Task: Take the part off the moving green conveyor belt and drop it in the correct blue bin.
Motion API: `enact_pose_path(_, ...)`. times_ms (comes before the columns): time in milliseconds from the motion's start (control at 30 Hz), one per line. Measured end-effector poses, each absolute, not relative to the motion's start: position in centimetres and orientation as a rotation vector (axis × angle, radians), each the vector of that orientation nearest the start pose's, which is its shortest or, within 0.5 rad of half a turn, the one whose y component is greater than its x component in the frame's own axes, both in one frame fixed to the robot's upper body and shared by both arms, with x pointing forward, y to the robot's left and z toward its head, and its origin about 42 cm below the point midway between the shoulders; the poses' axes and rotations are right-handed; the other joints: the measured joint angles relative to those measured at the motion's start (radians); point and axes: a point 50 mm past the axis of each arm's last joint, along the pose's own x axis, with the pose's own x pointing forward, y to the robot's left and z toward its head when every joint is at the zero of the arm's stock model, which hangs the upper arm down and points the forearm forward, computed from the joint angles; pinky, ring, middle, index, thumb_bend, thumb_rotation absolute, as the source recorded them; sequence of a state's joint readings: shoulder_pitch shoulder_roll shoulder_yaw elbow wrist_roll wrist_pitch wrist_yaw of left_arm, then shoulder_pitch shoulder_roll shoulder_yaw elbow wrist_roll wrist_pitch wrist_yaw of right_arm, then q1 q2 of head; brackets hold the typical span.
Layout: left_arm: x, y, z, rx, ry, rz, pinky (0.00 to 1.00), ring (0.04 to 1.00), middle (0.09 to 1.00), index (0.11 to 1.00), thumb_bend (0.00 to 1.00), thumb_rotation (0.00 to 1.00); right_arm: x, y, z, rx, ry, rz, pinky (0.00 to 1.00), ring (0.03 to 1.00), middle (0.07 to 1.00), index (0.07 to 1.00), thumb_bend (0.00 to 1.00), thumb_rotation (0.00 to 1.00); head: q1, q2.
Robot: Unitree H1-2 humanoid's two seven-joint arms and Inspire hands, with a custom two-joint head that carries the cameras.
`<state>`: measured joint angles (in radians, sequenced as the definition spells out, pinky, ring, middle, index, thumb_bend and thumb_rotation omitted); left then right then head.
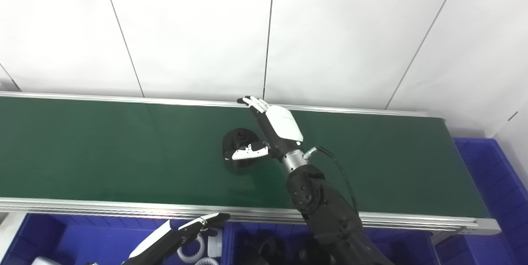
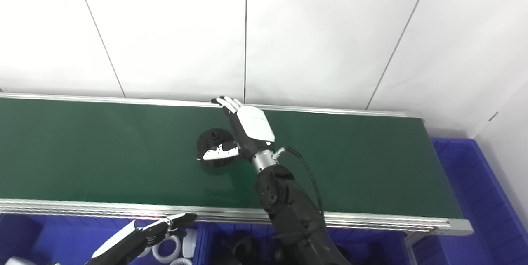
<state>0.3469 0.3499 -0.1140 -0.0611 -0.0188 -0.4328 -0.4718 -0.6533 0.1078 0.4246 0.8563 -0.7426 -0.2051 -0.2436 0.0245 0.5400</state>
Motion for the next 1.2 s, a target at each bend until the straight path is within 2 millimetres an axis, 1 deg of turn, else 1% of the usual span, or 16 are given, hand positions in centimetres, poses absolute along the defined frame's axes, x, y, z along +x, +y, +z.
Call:
enact_pose_path(167, 14.5, 28.1, 6.9, 0.307, -0.052, -0.621, 0.85, 0.912, 0.936, 0.901, 0.52, 0.60, 42.8, -2.0, 9.4, -0.945, -0.239, 0.488, 0.92, 0.956, 0.941, 0.920, 1.00, 0.44, 0.005, 0.006)
enact_pose_path(233, 14.4, 28.2, 7.2, 0.311, -0.058, -0.621, 0.85, 0.913, 0.936, 0.902, 0.52, 0.60, 42.9, -2.1, 8.9, -0.963, -0.224, 0.493, 0.83, 0.904, 0.914, 0.918, 1.00, 0.45, 0.005, 0.009)
enact_pose_path(300, 14.3, 28.3, 7.3, 0.313, -0.061, -0.619, 0.85, 0.913, 0.936, 0.902, 0.52, 0.60, 43.0, -2.2, 8.5, -0.990, -0.214, 0.487, 0.77, 0.873, 0.895, 0.908, 1.00, 0.46, 0.005, 0.012)
enact_pose_path(367, 14.3, 28.4, 7.3, 0.316, -0.061, -0.616, 0.85, 0.917, 0.938, 0.905, 0.51, 0.60, 43.3, -2.1, 8.5, -1.037, -0.223, 0.488, 0.68, 0.780, 0.837, 0.874, 1.00, 0.44, 0.005, 0.015)
enact_pose_path(400, 14.3, 28.5, 7.4, 0.317, -0.061, -0.615, 0.85, 0.918, 0.938, 0.905, 0.51, 0.60, 43.5, -2.0, 8.5, -1.069, -0.220, 0.491, 0.59, 0.706, 0.806, 0.847, 1.00, 0.41, 0.003, 0.018)
enact_pose_path(433, 14.3, 28.5, 7.4, 0.316, -0.061, -0.613, 0.85, 0.919, 0.938, 0.906, 0.51, 0.60, 43.6, -1.9, 8.6, -1.093, -0.221, 0.494, 0.54, 0.669, 0.791, 0.833, 1.00, 0.40, 0.003, 0.018)
enact_pose_path(467, 14.4, 28.6, 7.4, 0.312, -0.063, -0.611, 0.85, 0.918, 0.939, 0.906, 0.51, 0.60, 43.7, -1.8, 8.8, -1.114, -0.223, 0.499, 0.43, 0.541, 0.706, 0.786, 1.00, 0.36, 0.003, 0.018)
enact_pose_path(500, 14.4, 28.6, 7.4, 0.308, -0.064, -0.610, 0.85, 0.917, 0.939, 0.907, 0.51, 0.60, 43.9, -1.7, 8.9, -1.142, -0.225, 0.504, 0.39, 0.497, 0.677, 0.770, 1.00, 0.34, -0.001, 0.018)
enact_pose_path(533, 14.4, 28.7, 7.5, 0.304, -0.065, -0.609, 0.85, 0.917, 0.939, 0.907, 0.50, 0.60, 44.1, -1.5, 9.2, -1.173, -0.229, 0.513, 0.32, 0.418, 0.607, 0.715, 0.99, 0.26, -0.005, 0.020)
enact_pose_path(600, 14.4, 28.7, 7.5, 0.302, -0.068, -0.608, 0.86, 0.919, 0.940, 0.909, 0.50, 0.61, 44.3, -1.2, 9.6, -1.223, -0.240, 0.519, 0.27, 0.368, 0.556, 0.658, 0.93, 0.15, -0.008, 0.023)
enact_pose_path(633, 14.5, 28.7, 7.6, 0.303, -0.070, -0.608, 0.86, 0.921, 0.941, 0.911, 0.50, 0.61, 44.4, -1.1, 9.7, -1.240, -0.251, 0.525, 0.25, 0.341, 0.513, 0.604, 0.75, 0.05, -0.009, 0.023)
enact_pose_path(667, 14.4, 28.7, 7.6, 0.304, -0.068, -0.611, 0.86, 0.921, 0.941, 0.911, 0.50, 0.61, 44.5, -1.1, 9.8, -1.253, -0.261, 0.530, 0.25, 0.338, 0.507, 0.597, 0.71, 0.04, -0.009, 0.023)
enact_pose_path(733, 14.5, 28.7, 7.6, 0.305, -0.069, -0.615, 0.87, 0.924, 0.942, 0.913, 0.49, 0.62, 44.5, -1.3, 9.9, -1.264, -0.273, 0.534, 0.24, 0.320, 0.475, 0.538, 0.59, 0.01, -0.012, 0.025)
enact_pose_path(767, 14.6, 28.7, 7.6, 0.306, -0.072, -0.616, 0.87, 0.923, 0.941, 0.912, 0.49, 0.62, 44.5, -1.3, 9.9, -1.263, -0.275, 0.534, 0.23, 0.309, 0.463, 0.515, 0.55, 0.00, -0.012, 0.025)
enact_pose_path(967, 15.4, 28.7, 8.0, 0.314, -0.093, -0.618, 0.87, 0.923, 0.940, 0.910, 0.50, 0.64, 44.7, -2.0, 10.0, -1.250, -0.280, 0.523, 0.20, 0.275, 0.489, 0.467, 0.53, 0.00, -0.017, 0.028)
enact_pose_path(1200, 15.4, 28.7, 8.1, 0.317, -0.096, -0.619, 0.87, 0.924, 0.941, 0.910, 0.50, 0.66, 44.4, -2.5, 9.6, -1.222, -0.324, 0.508, 0.19, 0.263, 0.490, 0.466, 0.53, 0.00, -0.018, 0.031)
